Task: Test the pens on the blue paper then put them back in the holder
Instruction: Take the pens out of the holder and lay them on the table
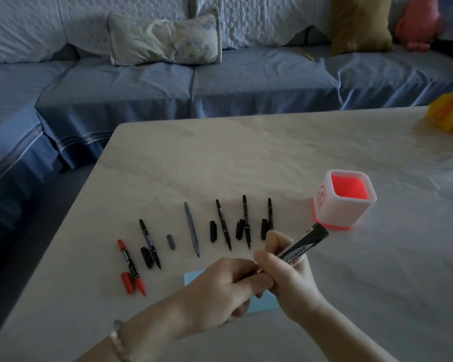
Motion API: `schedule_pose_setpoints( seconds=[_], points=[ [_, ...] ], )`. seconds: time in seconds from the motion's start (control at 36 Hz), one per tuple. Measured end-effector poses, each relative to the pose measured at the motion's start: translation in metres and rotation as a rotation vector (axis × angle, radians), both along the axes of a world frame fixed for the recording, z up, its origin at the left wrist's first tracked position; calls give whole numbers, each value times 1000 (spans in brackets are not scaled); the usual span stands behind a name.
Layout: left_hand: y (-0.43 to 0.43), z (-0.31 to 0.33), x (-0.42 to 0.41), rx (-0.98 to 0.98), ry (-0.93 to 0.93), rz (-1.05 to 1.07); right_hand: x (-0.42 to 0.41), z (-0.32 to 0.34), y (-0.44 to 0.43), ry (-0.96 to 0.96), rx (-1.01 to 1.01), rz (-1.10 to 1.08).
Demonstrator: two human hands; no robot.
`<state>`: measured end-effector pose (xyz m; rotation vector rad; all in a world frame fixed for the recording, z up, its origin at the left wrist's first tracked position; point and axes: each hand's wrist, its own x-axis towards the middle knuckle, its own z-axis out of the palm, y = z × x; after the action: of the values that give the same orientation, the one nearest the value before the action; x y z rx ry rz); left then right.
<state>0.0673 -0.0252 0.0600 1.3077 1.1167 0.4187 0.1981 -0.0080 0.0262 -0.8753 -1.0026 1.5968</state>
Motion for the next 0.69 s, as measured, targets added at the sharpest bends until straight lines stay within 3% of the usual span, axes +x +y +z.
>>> schedule_pose_setpoints(
  seconds=[0.08,0.31,0.56,0.69],
  points=[
    [2,0,3,185,51,-3,1,3,6,-10,65,-90],
    [15,-31,-9,452,461,13,53,5,31,-289,52,-514],
    [75,-68,53,538,432,157,108,-21,37,-387,-130,-734],
    [111,-87,98,720,641,36,119,-31,36,-413,-148,-749]
  ],
)
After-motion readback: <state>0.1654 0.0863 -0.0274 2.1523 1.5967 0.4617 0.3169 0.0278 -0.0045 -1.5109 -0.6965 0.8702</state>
